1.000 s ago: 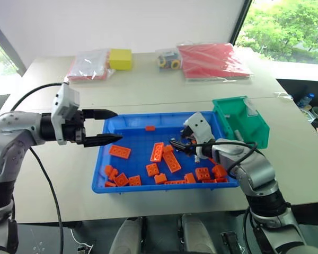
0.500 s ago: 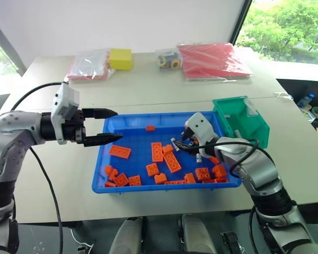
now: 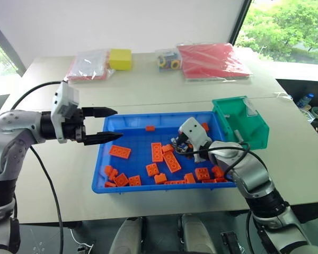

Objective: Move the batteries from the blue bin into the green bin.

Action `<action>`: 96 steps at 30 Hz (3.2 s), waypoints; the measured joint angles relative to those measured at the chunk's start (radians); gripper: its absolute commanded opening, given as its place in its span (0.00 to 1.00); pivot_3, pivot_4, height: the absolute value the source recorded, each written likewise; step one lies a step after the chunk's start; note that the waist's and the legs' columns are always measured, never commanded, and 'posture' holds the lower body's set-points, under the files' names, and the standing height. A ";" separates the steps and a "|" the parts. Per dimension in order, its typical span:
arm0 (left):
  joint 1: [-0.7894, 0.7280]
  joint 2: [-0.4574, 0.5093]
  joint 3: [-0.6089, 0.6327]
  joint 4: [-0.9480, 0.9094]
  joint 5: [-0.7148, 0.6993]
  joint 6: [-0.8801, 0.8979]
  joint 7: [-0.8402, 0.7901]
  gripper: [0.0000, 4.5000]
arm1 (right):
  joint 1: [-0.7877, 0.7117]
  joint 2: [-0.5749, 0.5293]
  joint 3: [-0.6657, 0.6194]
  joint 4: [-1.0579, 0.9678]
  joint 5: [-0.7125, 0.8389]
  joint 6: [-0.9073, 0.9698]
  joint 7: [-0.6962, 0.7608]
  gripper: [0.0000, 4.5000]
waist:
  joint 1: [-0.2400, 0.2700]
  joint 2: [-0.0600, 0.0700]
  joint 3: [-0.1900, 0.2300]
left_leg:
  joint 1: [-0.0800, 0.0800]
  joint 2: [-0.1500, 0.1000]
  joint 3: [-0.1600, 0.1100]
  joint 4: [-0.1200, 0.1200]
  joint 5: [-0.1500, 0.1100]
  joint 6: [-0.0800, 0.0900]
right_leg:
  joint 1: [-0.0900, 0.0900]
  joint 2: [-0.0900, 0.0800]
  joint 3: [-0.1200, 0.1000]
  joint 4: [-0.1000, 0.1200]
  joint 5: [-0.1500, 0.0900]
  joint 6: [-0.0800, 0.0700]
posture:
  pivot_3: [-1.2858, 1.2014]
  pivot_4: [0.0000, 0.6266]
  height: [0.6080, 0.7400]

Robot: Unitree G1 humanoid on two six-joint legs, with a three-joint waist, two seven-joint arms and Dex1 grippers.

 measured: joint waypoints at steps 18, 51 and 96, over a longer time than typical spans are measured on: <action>-0.038 -0.022 -0.007 0.024 0.017 -0.021 0.000 0.87 | 0.003 0.040 -0.093 -0.032 0.060 0.125 0.016 0.04 | 0.001 0.000 0.000 | 0.000 0.000 0.000 0.000 0.000 0.000 | 0.000 0.000 0.000 0.000 0.000 0.000 | 0.52 0.24 0.96; -0.120 -0.096 -0.111 0.105 0.055 -0.054 -0.040 0.87 | -0.044 -0.063 -0.540 -0.347 0.296 0.514 -0.062 0.80 | 0.000 0.001 0.000 | -0.002 0.001 0.000 0.004 -0.002 0.003 | 0.000 0.001 0.001 0.000 0.001 0.001 | 0.52 0.24 0.96; -0.116 -0.131 -0.119 0.077 0.034 -0.061 -0.052 0.87 | -0.124 -0.207 -0.654 -0.050 0.278 0.443 -0.088 0.47 | -0.004 0.001 0.001 | -0.002 0.001 0.002 0.004 -0.002 0.003 | 0.001 0.000 0.000 -0.001 0.001 0.001 | 0.52 0.24 0.96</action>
